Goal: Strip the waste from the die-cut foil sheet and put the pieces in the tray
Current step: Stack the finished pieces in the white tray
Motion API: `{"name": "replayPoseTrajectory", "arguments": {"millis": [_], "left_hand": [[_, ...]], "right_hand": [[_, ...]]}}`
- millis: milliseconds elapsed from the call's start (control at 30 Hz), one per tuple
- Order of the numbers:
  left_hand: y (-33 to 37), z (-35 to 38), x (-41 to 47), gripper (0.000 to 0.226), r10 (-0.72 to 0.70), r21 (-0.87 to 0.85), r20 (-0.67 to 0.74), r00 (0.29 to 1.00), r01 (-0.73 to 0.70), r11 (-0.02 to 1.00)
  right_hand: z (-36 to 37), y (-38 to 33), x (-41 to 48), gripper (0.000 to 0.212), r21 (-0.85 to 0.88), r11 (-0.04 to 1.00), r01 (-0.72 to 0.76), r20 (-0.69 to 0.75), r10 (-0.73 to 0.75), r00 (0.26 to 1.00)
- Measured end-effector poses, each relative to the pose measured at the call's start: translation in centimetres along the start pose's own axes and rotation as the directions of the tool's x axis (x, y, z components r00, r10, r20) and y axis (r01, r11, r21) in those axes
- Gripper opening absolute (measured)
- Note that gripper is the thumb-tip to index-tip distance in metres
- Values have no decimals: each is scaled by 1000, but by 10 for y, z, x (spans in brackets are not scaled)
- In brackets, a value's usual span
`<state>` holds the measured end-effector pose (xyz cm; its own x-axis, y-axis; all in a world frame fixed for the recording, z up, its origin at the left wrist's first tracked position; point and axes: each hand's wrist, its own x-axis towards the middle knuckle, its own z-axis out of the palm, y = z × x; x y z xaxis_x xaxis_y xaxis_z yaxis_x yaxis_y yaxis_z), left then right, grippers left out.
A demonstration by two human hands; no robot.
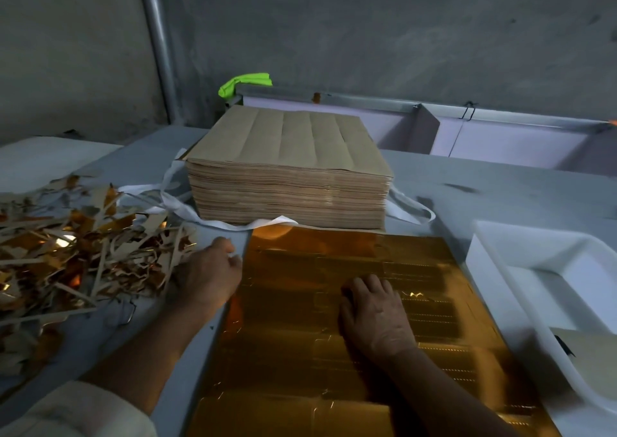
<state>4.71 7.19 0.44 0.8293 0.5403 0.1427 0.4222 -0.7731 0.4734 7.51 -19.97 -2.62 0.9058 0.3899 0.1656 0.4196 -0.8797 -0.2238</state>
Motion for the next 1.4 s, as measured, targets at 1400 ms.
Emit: {"name": "replayPoseTrajectory", "arguments": {"millis": [1400], "left_hand": [[37,21,-16,19,-203,84,54,978,198,976]], "right_hand": [[-1,5,-10,34,34,999,16,-22,-16,1000]]}}
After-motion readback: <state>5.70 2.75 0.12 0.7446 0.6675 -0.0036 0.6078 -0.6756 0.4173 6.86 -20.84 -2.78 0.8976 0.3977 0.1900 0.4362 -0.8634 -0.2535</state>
